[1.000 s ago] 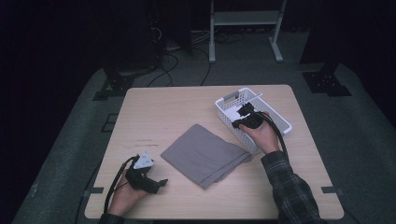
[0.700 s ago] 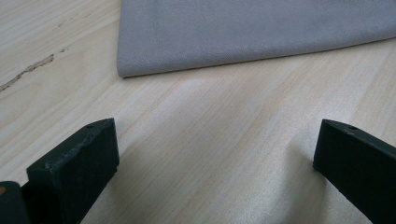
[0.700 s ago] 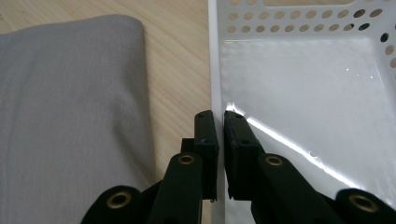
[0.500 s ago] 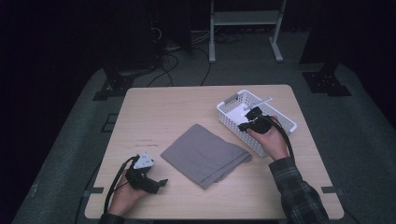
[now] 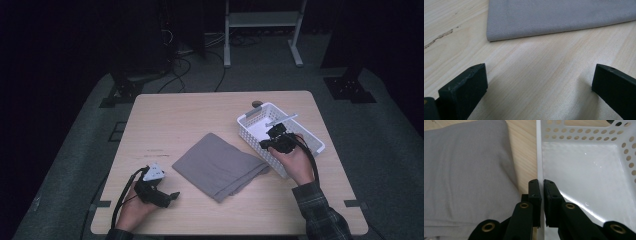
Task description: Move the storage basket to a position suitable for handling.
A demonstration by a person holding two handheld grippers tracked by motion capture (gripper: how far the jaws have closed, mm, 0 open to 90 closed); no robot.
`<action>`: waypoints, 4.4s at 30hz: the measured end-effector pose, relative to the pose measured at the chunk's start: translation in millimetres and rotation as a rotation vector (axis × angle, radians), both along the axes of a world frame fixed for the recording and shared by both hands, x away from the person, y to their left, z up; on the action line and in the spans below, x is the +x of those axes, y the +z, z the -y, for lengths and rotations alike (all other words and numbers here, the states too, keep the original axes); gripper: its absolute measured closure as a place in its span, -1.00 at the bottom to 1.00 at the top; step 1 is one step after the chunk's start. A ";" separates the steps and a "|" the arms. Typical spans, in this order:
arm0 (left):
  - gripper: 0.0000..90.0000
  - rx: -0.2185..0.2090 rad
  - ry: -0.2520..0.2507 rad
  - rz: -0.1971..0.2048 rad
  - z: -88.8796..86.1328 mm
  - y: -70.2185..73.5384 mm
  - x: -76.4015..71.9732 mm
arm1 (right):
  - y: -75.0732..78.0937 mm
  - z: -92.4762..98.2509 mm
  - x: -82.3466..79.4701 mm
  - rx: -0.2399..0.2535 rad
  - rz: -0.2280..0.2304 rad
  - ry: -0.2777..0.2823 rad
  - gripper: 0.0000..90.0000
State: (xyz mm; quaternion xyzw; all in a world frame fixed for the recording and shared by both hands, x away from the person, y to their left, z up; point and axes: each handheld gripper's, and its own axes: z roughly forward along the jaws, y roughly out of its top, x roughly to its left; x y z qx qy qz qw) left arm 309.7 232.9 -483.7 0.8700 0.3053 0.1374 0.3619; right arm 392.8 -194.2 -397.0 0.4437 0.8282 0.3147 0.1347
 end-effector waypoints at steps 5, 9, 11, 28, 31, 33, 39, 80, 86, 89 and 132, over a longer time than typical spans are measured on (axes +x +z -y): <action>-1.00 -0.001 0.001 -0.002 0.1 0.0 -0.2 | -1.9 -6.3 -8.6 -0.026 -0.001 -0.016 0.86; -1.00 0.000 0.000 -0.001 0.0 0.0 -0.1 | -4.7 -11.0 -13.7 -0.039 -0.003 -0.028 0.86; -1.00 0.001 0.000 -0.002 0.0 0.0 -0.1 | -5.2 -12.9 -15.9 -0.043 -0.002 -0.029 0.86; -1.00 0.000 0.001 -0.001 0.0 0.0 -0.1 | 6.2 -16.5 -26.9 -0.038 0.045 -0.038 0.58; -1.00 -0.003 0.003 -0.001 0.2 -0.1 -0.2 | 11.6 -15.2 -28.4 -0.023 0.064 -0.038 0.44; -1.00 -0.003 0.003 -0.002 0.2 -0.1 -0.2 | 13.9 -15.7 -29.6 -0.016 0.068 -0.033 0.32; -1.00 -0.003 0.003 -0.002 0.2 -0.1 -0.2 | 16.8 -26.9 -33.7 -0.007 0.102 0.000 0.09; -1.00 -0.001 0.001 -0.003 0.1 0.0 -0.2 | -33.1 -123.0 3.0 -0.050 -0.015 0.215 -0.76; -1.00 -0.001 0.000 -0.003 0.0 0.0 -0.2 | -44.9 -125.9 8.5 -0.063 -0.027 0.210 -0.78; -1.00 -0.001 -0.005 -0.002 0.2 0.0 -0.2 | -49.4 -127.0 10.4 -0.062 -0.022 0.214 -0.79; -1.00 -0.001 -0.007 -0.003 1.4 -0.1 0.0 | -61.6 -139.2 -2.6 -0.101 0.009 0.241 0.05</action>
